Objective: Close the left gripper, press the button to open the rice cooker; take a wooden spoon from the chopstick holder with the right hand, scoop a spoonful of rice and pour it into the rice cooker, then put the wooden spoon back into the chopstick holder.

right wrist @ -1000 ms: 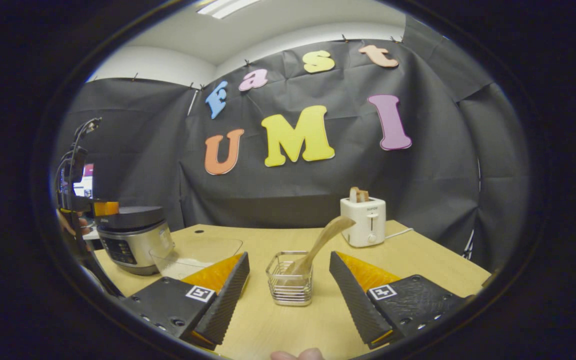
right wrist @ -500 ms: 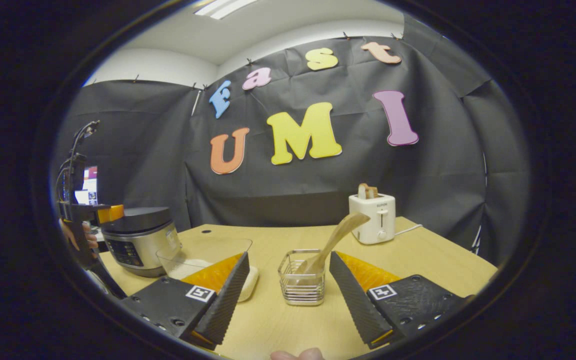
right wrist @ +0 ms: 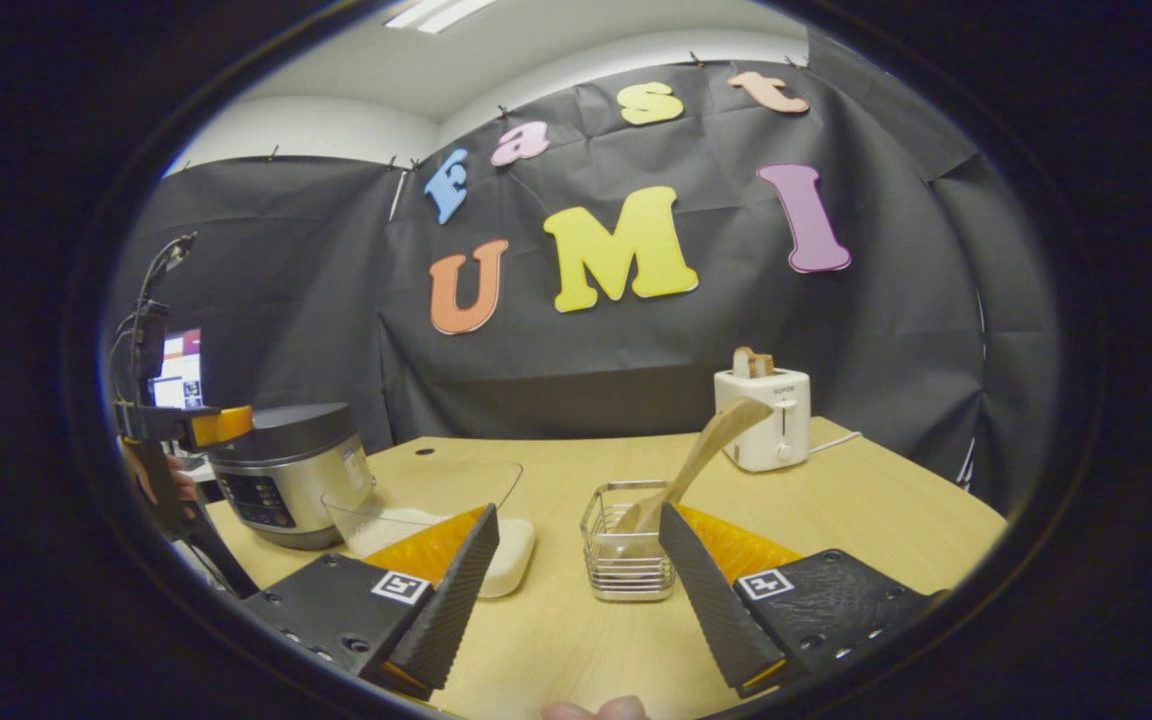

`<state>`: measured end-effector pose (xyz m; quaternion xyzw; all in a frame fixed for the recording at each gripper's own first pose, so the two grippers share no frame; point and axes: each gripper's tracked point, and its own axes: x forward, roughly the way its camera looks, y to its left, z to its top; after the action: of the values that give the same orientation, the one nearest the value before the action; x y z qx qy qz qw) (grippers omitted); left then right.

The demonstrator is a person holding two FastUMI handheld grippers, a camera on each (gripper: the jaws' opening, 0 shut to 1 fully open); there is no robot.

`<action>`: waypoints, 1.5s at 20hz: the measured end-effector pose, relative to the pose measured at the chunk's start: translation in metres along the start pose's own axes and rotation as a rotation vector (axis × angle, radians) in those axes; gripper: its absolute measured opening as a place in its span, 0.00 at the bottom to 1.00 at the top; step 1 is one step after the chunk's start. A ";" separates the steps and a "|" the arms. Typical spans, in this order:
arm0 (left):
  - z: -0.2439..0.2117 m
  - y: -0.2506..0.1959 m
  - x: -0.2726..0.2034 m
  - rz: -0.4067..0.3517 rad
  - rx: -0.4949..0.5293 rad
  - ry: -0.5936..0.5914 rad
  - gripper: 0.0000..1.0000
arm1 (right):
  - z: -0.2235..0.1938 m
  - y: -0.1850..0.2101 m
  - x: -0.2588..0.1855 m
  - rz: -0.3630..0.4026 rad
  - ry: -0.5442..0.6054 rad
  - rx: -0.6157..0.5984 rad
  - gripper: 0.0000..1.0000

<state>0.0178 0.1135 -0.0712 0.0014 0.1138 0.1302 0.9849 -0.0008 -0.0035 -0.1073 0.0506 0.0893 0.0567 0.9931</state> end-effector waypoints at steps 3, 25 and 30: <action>0.000 0.000 -0.002 -0.031 -0.005 -0.002 0.96 | -0.005 0.008 0.006 0.005 0.023 -0.007 0.92; 0.054 -0.187 -0.101 -0.567 -0.020 -0.248 0.95 | 0.064 -0.046 -0.061 -0.221 -0.164 -0.108 0.96; 0.041 -0.219 -0.125 -0.663 -0.007 -0.246 0.95 | 0.066 -0.063 -0.079 -0.290 -0.179 -0.111 0.95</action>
<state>-0.0343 -0.1287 -0.0105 -0.0235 -0.0117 -0.1974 0.9800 -0.0598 -0.0812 -0.0359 -0.0130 0.0037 -0.0868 0.9961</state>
